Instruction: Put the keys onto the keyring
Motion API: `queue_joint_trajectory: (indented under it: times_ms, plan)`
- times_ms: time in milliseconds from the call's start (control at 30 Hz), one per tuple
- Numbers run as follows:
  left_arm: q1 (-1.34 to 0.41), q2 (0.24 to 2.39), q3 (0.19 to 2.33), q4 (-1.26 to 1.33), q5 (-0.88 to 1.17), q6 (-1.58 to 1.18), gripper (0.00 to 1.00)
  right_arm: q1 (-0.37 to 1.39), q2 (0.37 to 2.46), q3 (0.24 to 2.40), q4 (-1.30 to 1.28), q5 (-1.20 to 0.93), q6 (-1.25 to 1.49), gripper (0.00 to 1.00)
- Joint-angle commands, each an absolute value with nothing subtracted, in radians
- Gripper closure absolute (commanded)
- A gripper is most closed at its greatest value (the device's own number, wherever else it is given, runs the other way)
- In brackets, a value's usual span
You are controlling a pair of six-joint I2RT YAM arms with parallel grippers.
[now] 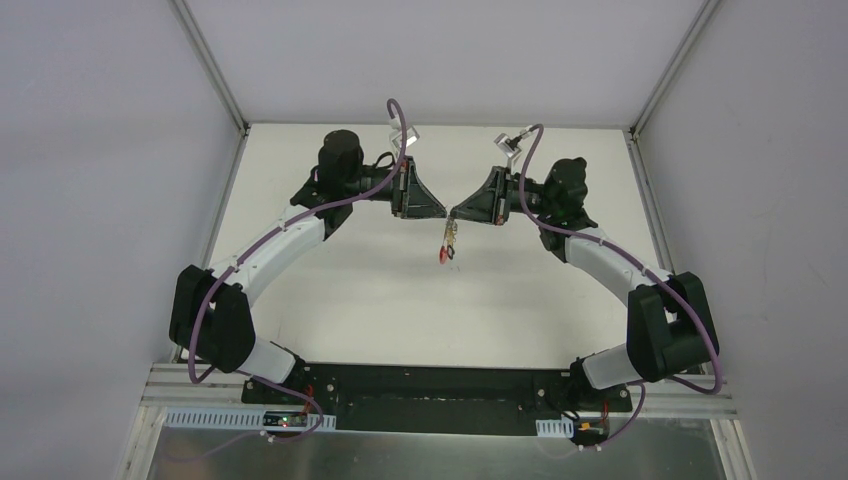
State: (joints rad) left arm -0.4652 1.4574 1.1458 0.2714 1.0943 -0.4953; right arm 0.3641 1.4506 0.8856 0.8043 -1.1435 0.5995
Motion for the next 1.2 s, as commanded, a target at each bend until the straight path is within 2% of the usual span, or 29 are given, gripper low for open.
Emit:
queue_joint_trajectory:
  times_ms: [0, 367, 533, 633, 733, 867, 1167]
  plan:
    - [-0.474, 1.455, 1.153, 0.301, 1.124, -0.495, 0.81, 0.358, 1.443, 0.882, 0.884, -1.140, 0.614, 1.00]
    - [-0.488, 1.485, 1.188, 0.306, 1.125, -0.515, 0.86, 0.360, 1.447, 0.878, 0.887, -1.138, 0.616, 1.00]
    - [-0.488, 1.487, 1.195, 0.312, 1.124, -0.521, 0.92, 0.359, 1.451, 0.875, 0.887, -1.138, 0.611, 1.00]
    - [-0.488, 1.485, 1.195, 0.315, 1.126, -0.521, 1.00, 0.360, 1.455, 0.873, 0.887, -1.137, 0.607, 1.00]
    - [-0.488, 1.480, 1.196, 0.307, 1.127, -0.515, 1.00, 0.359, 1.451, 0.868, 0.881, -1.135, 0.592, 1.00]
    - [-0.488, 1.472, 1.241, 0.148, 1.123, -0.395, 1.00, 0.356, 1.435, 0.874, 0.804, -1.137, 0.511, 0.91]
    - [-0.502, 1.484, 1.439, -0.550, 1.059, 0.106, 1.00, 0.342, 1.364, 0.932, 0.481, -1.164, 0.209, 0.63]
